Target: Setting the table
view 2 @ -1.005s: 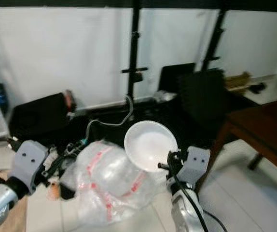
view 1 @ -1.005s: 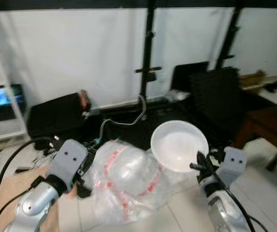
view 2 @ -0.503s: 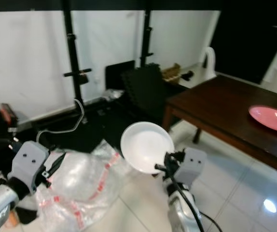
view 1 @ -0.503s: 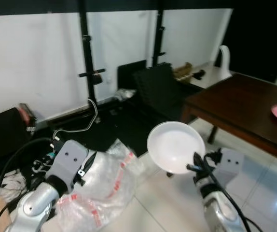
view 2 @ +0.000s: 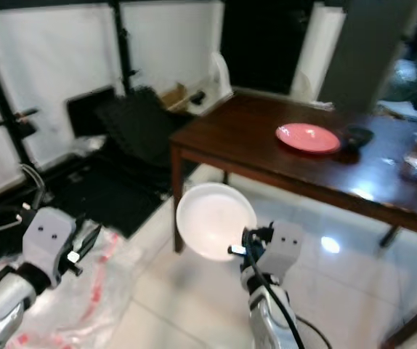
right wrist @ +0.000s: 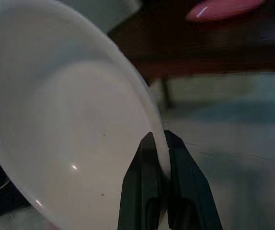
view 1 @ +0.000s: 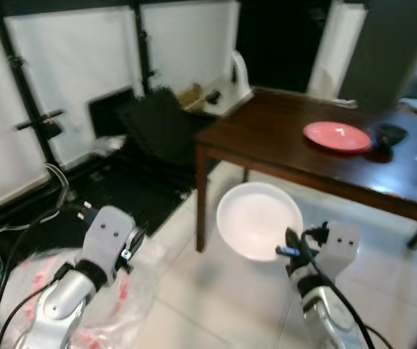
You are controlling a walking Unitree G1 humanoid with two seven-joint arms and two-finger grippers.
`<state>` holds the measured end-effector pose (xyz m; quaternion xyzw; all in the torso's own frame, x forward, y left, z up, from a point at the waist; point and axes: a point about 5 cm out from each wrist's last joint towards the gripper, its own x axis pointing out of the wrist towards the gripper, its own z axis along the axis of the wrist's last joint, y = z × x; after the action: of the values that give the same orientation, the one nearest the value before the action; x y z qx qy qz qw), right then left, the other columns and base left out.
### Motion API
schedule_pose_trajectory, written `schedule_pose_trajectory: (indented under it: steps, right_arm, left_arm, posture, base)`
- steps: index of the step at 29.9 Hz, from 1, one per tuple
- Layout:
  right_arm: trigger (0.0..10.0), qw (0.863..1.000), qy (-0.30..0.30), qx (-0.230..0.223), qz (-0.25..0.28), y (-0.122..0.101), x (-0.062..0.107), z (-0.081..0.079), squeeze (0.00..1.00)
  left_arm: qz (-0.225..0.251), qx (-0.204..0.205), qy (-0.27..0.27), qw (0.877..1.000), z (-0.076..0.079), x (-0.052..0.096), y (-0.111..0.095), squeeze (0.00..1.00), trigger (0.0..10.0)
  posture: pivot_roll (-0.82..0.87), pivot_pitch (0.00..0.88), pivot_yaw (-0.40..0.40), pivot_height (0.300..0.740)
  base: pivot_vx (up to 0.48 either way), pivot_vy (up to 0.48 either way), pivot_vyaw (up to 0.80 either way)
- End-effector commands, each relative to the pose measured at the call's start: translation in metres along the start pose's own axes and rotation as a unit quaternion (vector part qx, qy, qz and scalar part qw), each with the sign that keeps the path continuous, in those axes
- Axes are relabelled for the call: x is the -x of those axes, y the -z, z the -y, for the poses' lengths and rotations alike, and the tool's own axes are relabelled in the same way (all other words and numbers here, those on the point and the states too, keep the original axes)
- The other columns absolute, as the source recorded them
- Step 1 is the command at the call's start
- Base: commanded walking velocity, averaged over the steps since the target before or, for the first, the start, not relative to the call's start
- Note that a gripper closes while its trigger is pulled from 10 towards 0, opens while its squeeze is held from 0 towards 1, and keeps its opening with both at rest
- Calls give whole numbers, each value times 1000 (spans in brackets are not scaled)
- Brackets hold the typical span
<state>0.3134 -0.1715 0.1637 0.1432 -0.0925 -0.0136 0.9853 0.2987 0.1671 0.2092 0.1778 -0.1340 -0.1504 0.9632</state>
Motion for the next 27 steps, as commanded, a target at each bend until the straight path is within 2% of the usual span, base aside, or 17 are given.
schedule_pose_trajectory:
  steps: [1,9,27]
  right_arm:
    - [10000,1000,-6,-6,-1,2,2,-4,0]
    - [10000,1000,-3,-8,-3,3,4,-4,0]
    - [10000,1000,2,-10,-4,3,3,-3,0]
  left_arm:
    - [-11,1,-4,1000,0,3,6,0,10000]
    - [-10,2,-4,1000,0,2,6,0,10000]
    - [-8,1,0,1000,2,0,6,0,10000]
  posture:
    - [53,106,76,740]
    - [53,110,79,740]
    - [49,112,77,740]
  base:
    - [480,0,0]
    - [480,0,-123]
    - [480,0,-784]
